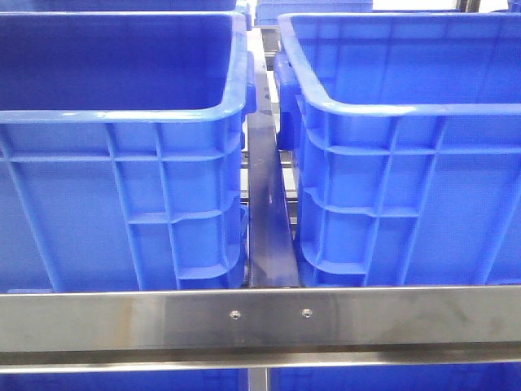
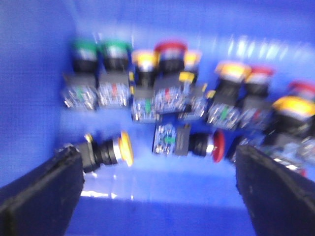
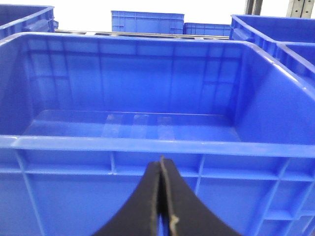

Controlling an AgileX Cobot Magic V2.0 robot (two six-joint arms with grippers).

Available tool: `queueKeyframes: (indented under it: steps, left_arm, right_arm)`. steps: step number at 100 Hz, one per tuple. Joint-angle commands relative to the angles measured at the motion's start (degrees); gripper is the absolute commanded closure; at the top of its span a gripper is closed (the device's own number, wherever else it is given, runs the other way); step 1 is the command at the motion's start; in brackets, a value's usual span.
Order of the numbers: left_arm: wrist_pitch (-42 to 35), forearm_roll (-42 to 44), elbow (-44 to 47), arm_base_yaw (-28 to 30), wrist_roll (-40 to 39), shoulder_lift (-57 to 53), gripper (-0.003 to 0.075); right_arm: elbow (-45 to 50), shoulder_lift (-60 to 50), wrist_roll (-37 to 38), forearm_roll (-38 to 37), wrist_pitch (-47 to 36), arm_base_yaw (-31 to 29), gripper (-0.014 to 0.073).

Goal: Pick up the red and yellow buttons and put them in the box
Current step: 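Reach the left gripper into the button bin and grasp a red button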

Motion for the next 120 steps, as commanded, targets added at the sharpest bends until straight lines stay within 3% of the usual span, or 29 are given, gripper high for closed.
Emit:
queueKeyframes:
  steps: [1,17,40,87,120]
  left_arm:
    - [2.0,-1.4,-6.0,-0.1,0.3,4.2,0.0124]
    - [6.4,-8.5,-13.3,-0.1,4.9,12.9,0.0134]
    - [8.5,-8.7,-20.4,-0.1,4.9,22.2,0.0134]
    - [6.9,-8.4,-23.4,-0.1,4.9,29.6,0.0139]
    - [8.1,-8.4,-23.4,-0.1,4.9,29.6,0.0436]
  right_arm:
    - [-0.9,-1.3,0.0,-0.5,-4.3,0.1,0.0662]
    - [-0.9,-1.3,0.0,-0.5,-4.3,0.1,0.0662]
    - [-0.9,-1.3,0.0,-0.5,-4.3,0.1,0.0662]
    - [-0.9,-1.3,0.0,-0.5,-4.3,0.1,0.0662]
    - [-0.9,-1.3,0.0,-0.5,-4.3,0.1,0.0662]
